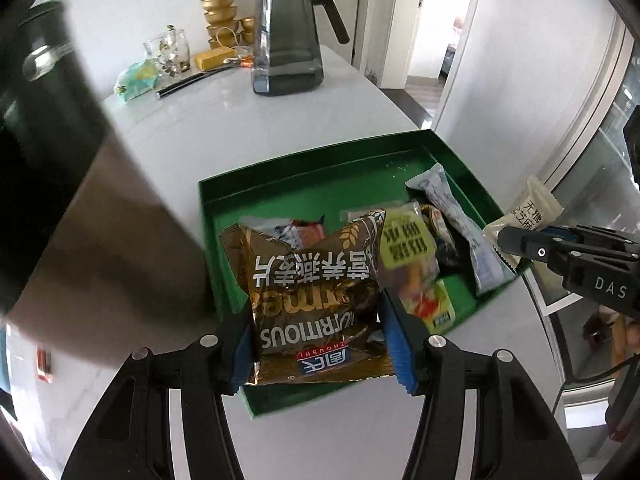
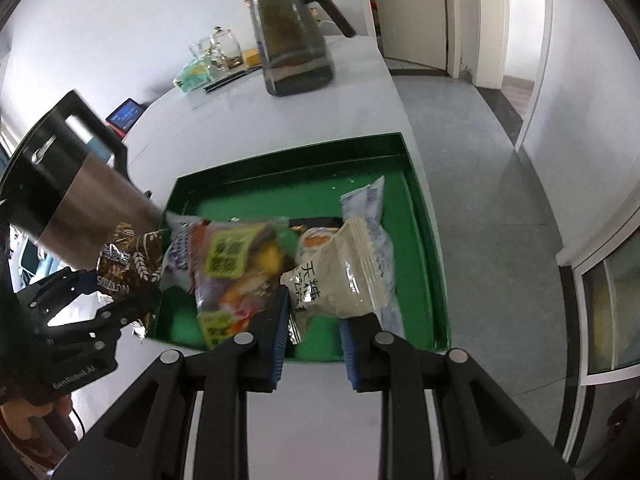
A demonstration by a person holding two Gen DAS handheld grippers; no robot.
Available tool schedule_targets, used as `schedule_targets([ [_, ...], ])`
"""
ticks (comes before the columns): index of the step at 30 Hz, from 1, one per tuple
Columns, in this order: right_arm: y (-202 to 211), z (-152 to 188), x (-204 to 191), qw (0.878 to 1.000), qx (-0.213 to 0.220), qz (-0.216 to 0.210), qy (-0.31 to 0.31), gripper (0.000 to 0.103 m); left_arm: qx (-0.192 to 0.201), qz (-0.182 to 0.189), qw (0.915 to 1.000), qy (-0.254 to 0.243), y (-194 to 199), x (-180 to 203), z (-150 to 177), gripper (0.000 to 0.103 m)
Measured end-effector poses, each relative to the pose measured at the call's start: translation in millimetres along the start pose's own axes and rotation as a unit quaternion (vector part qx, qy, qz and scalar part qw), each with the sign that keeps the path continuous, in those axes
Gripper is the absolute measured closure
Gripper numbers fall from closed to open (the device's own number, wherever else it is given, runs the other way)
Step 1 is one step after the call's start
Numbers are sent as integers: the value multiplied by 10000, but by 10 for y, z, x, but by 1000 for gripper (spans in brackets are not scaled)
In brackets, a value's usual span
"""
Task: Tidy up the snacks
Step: 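Lower the brown bag with the left gripper while the right lowers the beige candy into the tray, opening both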
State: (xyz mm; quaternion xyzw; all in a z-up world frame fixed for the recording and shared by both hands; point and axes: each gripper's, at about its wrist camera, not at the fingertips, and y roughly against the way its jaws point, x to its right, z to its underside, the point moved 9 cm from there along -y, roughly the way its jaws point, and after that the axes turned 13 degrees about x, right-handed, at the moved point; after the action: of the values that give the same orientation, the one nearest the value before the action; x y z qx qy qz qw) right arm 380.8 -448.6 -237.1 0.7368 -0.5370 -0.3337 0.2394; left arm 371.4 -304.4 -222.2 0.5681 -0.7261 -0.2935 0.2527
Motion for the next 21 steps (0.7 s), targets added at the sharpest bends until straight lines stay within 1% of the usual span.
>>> schedule_targets([
  [3, -126, -30, 43, 9999, -85, -71, -1, 103, -7, -66, 10000, 39, -109, -14, -93, 52],
  [8, -314, -38, 108, 9998, -183, -106, -42, 103, -59, -222, 9997, 26, -277, -56, -127, 52],
  [10, -369, -26, 133, 9997, -220, -104, -98, 103, -148, -317, 9994, 48, -339, -98, -96, 52],
  [13, -455, -20, 149, 9995, -265, -108, -148, 103, -164, -375, 9991, 141, -361, -144, -63, 52],
  [16, -503, -6, 154, 9993, -313, -105, -159, 103, -163, -412, 9989, 150, -386, -167, -50, 49],
  [19, -534, -8, 187, 9989, -372, -126, -270, 103, -142, -502, 9986, 24, -399, -173, -55, 42],
  [21, -547, -31, 208, 9985, -364, -141, -374, 103, -136, -603, 9981, 27, -402, -208, -42, 28],
])
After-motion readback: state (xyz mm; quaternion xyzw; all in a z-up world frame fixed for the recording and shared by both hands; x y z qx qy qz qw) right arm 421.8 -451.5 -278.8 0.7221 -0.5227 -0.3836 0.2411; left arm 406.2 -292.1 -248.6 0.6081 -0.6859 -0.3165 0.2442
